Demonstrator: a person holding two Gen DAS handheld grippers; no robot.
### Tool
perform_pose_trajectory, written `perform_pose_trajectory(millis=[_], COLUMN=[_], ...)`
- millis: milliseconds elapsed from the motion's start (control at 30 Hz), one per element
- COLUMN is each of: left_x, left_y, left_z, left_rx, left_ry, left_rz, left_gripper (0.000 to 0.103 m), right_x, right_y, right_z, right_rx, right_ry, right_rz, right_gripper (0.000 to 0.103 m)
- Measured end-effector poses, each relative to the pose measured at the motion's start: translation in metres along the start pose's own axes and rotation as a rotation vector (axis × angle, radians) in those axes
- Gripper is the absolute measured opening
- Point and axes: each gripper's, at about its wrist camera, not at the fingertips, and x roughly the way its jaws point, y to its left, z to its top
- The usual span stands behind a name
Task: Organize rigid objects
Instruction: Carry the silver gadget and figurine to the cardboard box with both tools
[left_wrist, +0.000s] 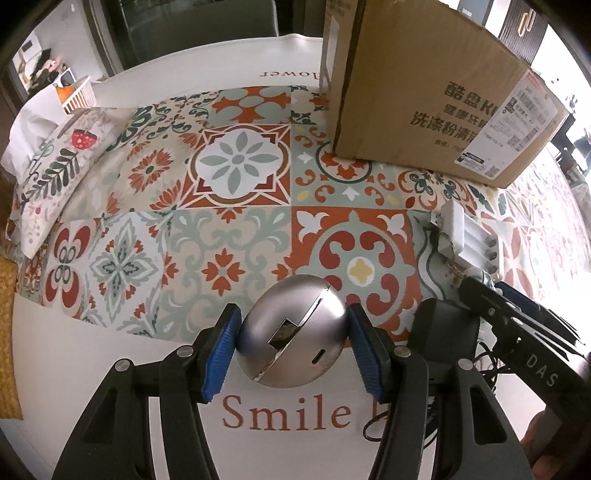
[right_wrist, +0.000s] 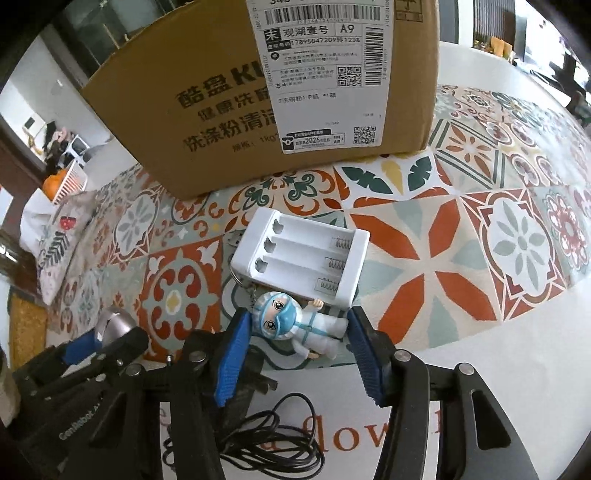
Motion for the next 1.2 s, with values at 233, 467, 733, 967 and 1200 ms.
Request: perform_pose_trajectory(millis=[233,467,733,967,1200], left_x=[-0.006,-0.018,-0.042,-0.070,-0.098], left_y=[-0.013,-0.024,-0.034,-0.043,-0.050], left_z=[-0.004,-0.008,-0.003,0.005,0.016], left_rx=[0.030,0.046,0.037,0.033,0.030], left_ry=[-0.017,-0.031,-0.079,-0.128,-0.186], left_rz=[-0.016,-0.029,-0.056,-0.063,-0.062], left_gripper=[0.058,0.058,0.058,0.058,0.058], right_x=[-0.010,-0.041,-0.082,-0.109,-0.132], right_y=[-0.011,-0.012,-0.005,-0.003,-0.002], right_z=[-0.009,-0.012,0.004,0.015,0.030], right_rx=[0.000,-0.038,-0.071,-0.089,-0.112], right_ry=[0.013,-0.033,-0.112,-0.166,-0.215], right_rz=[0.026,0.037,0.076,0.095,0.103], right_gripper=[0.054,0.054,0.054,0.054,0.054])
